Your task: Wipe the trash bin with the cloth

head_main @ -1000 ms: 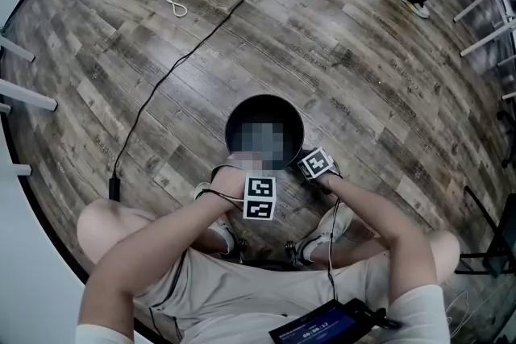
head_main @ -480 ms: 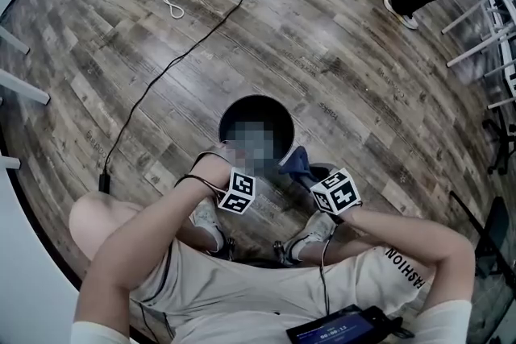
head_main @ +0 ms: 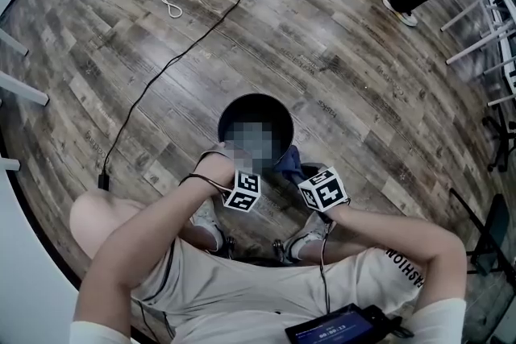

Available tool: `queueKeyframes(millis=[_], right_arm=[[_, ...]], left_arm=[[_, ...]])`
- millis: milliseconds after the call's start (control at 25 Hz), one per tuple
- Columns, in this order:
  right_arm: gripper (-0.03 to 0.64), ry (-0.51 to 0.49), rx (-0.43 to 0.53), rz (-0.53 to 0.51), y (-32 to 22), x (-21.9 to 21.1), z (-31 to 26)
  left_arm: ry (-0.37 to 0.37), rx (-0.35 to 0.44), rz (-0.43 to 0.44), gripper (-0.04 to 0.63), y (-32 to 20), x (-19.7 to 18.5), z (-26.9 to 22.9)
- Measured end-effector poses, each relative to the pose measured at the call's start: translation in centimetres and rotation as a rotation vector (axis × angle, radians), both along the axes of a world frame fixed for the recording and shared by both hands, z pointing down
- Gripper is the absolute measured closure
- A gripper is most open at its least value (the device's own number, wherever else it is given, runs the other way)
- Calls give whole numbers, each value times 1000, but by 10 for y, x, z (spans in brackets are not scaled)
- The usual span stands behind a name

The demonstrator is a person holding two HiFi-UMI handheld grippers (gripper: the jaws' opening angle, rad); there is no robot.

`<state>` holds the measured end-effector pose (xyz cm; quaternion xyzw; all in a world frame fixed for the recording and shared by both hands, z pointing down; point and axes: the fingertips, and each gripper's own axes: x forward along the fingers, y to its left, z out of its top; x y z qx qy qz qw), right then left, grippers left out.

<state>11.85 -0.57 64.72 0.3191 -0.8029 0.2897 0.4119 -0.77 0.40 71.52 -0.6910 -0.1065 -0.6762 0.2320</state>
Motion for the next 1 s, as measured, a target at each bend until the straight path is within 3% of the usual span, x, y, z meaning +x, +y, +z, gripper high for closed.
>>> queueKeyframes(millis=[360, 560, 720, 1000], right_arm=[[552, 34, 36, 44, -34, -2, 30], [552, 12, 43, 72, -50, 1, 61], [552, -31, 0, 157, -49, 2, 96], [552, 12, 19, 130, -61, 5, 153]], left_arm=[[23, -39, -11, 549, 10, 15, -1], [58, -96, -96, 552, 9, 25, -3], [90, -159, -170, 558, 11, 31, -4], [125, -195, -230, 558, 10, 38, -5]])
